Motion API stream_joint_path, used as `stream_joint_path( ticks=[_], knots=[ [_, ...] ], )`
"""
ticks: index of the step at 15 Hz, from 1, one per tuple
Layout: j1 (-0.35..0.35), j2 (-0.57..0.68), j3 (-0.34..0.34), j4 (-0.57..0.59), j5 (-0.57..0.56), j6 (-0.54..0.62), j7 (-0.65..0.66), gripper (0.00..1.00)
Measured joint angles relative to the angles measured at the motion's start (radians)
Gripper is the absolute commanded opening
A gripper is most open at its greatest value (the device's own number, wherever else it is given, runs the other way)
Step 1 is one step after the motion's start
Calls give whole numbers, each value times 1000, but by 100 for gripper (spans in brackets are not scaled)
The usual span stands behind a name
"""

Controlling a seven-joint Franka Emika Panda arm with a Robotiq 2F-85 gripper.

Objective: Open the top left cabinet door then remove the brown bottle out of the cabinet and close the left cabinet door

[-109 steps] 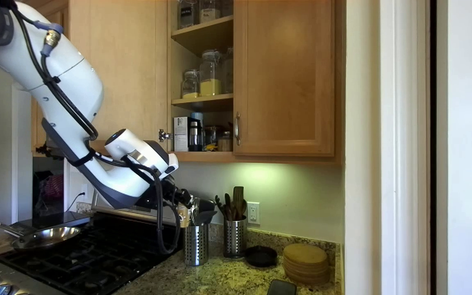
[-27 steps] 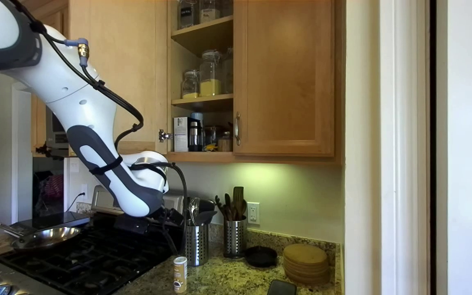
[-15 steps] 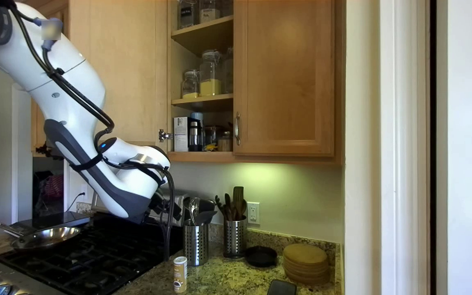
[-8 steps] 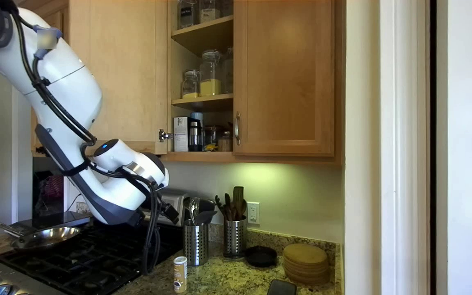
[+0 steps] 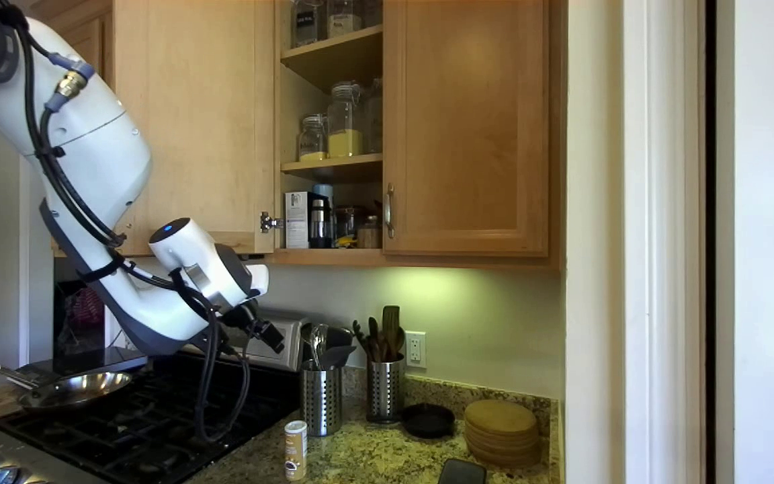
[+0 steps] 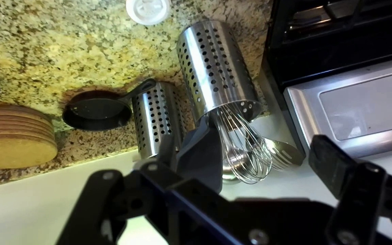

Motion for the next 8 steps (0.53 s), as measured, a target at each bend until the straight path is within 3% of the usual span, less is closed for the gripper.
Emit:
stream_joint_path(
  ticks=[8],
  knots=[
    [29, -82, 74, 18, 590, -159, -446, 100]
  ],
)
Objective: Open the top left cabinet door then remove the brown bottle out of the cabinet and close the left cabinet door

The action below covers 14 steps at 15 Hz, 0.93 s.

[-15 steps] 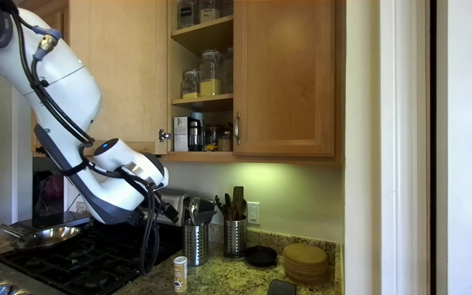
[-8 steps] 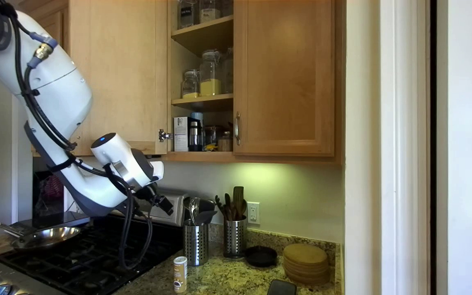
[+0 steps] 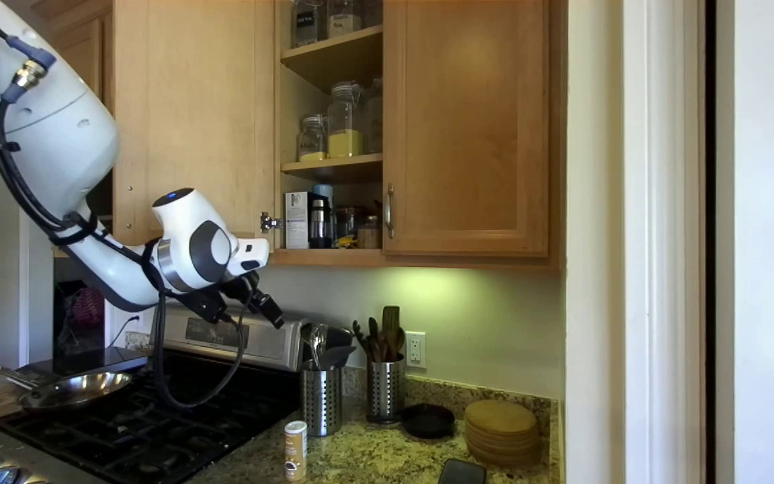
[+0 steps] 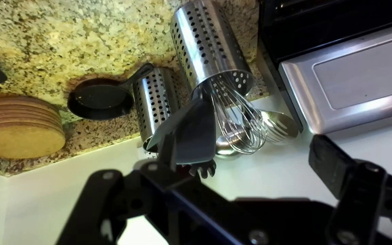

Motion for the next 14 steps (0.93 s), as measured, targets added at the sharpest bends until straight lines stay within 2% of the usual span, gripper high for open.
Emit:
stream_joint_path(
  ticks=[2, 4, 7, 14],
  knots=[
    [9, -34, -5, 20, 131, -60, -112, 100],
    [11, -67, -16, 44, 217, -117, -195, 100],
    [0, -108, -34, 67, 229, -151, -218, 100],
    [4, -93, -26, 66, 230, -150, -219, 100]
  ],
)
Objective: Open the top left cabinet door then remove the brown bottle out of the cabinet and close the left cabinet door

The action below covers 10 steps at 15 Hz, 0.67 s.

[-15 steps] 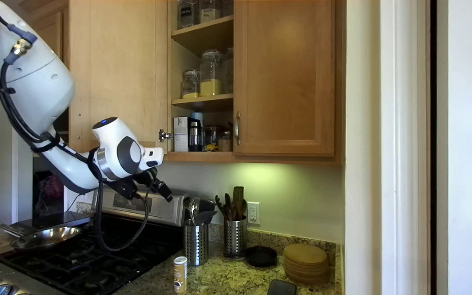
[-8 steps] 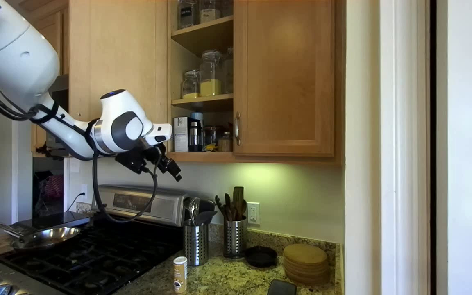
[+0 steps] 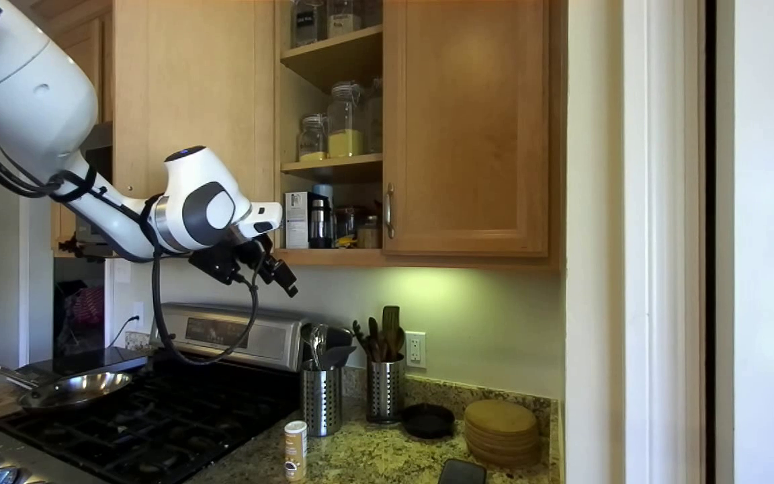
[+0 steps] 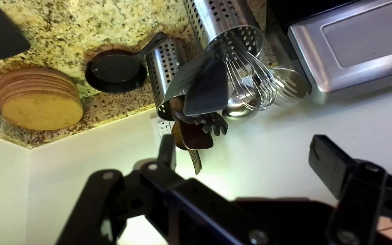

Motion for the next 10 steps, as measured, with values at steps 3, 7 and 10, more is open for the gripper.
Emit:
stream_joint_path(
  ticks=[3, 7, 10],
  knots=[
    [48, -11, -5, -7, 144, 0, -121, 100],
    [182, -92, -58, -37, 435, -62, -424, 100],
    [193, -202, -90, -74, 459, -147, -525, 100]
  ],
)
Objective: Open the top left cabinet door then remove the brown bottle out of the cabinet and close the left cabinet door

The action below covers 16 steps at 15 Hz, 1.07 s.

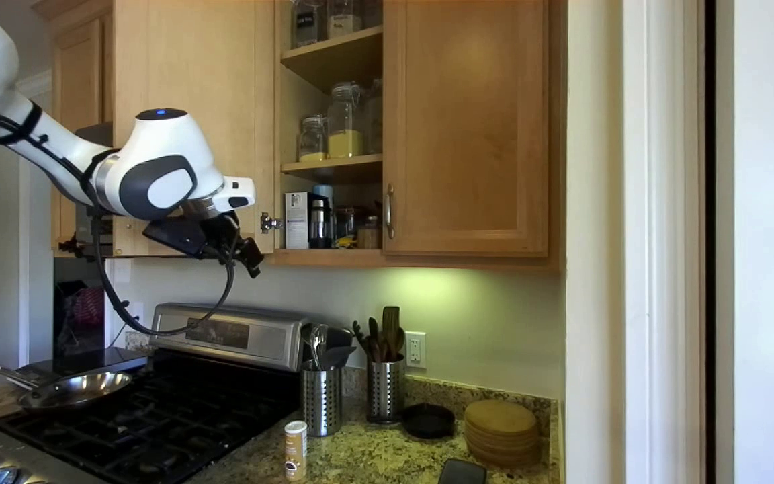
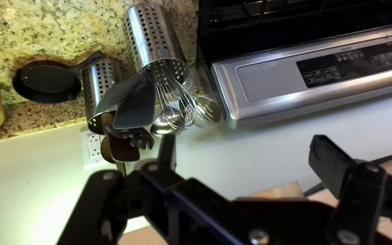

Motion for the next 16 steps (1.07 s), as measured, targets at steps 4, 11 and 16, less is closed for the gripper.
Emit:
stream_joint_path(
  ticks=[4, 11, 16],
  knots=[
    [2, -143, -36, -55, 1, -82, -88, 100],
    [76, -345, -72, -104, 21, -190, -201, 100],
    [184, -416, -70, -114, 65, -212, -244, 100]
  ],
)
